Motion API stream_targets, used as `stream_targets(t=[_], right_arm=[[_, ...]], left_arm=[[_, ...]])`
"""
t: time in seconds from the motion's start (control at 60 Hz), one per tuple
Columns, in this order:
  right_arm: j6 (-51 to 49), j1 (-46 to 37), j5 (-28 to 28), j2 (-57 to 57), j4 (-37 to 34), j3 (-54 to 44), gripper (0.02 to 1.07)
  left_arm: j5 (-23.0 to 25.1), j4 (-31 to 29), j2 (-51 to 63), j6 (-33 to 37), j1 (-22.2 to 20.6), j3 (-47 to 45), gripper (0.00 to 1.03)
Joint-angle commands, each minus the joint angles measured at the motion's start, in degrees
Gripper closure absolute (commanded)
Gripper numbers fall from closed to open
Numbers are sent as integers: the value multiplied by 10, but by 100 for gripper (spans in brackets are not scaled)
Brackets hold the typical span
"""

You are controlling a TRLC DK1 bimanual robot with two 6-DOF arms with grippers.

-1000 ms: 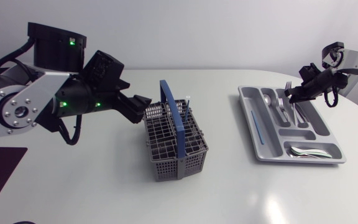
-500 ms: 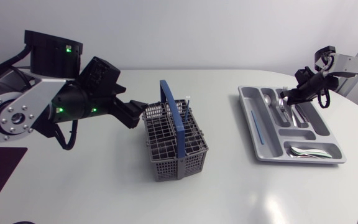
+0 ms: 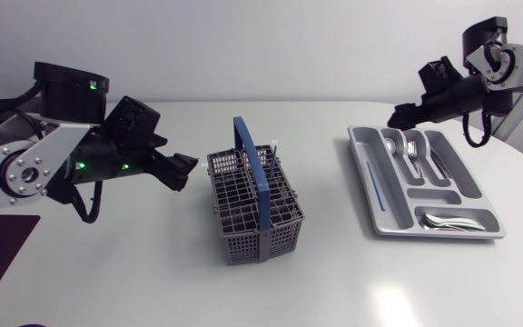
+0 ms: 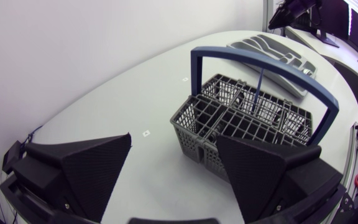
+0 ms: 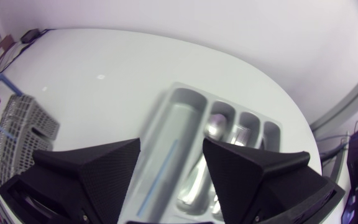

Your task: Unload the cutlery basket into the drawer organizer.

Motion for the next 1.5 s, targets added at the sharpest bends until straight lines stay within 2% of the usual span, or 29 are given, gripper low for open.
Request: stream_targets(t=[0.0,0.167,0.35,0.6,1.067,1.25,1.483], right_arm=[[0,43,-11,-39,-1,-69,30],[8,142,-17,-78,-5,-149,30],[11,208,-15,-85,0,-195,30],[13,271,-16,-113,-9,-225,30],[55,370,-15,-140,-23,-239,30],[41,345,-13,-206,-11,-253,30],[17,322,-14,-220,96,-275,30]], left_arm=[[4,7,40,12,10,-4,9],[4,23,119,13,11,16,9],[4,34,190,14,7,52,9],[4,42,250,13,-4,106,9],[-4,36,365,21,9,245,9],[-4,26,338,31,37,242,8],[21,24,201,63,48,138,7]])
